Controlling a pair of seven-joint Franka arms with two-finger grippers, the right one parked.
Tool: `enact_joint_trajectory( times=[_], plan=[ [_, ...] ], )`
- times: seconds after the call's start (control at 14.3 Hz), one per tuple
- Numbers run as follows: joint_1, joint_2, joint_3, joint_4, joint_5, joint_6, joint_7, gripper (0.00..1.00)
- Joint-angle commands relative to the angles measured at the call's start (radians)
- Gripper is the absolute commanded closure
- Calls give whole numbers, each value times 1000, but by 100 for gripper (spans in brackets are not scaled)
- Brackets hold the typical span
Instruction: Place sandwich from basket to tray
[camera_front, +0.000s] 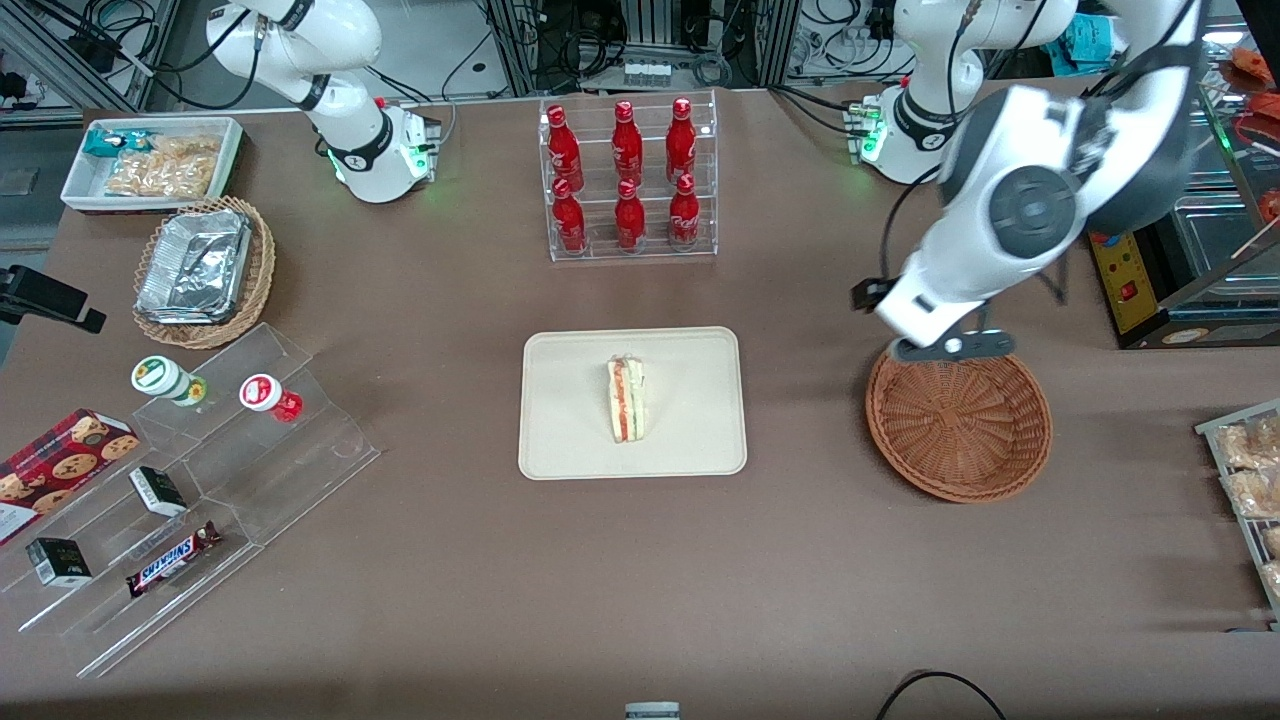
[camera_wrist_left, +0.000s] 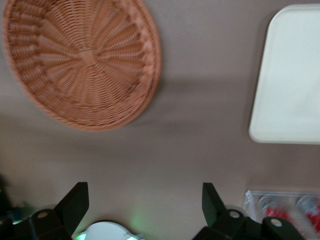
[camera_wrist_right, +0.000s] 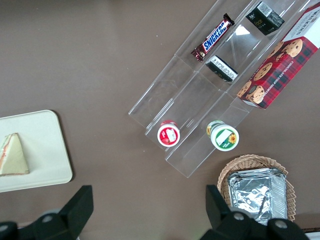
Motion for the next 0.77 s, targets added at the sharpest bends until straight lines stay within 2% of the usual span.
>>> enact_joint_trajectory(
  times=[0.0,0.14,0.28,0.7],
  plan=[
    [4,-73,90,25,-23,-88,172,0],
    [4,-73,159,100,-18,-133,265,0],
    [4,-75,204,147,-7,-135,283,0],
    [4,-78,272,214,14,-126,282,0]
  ],
)
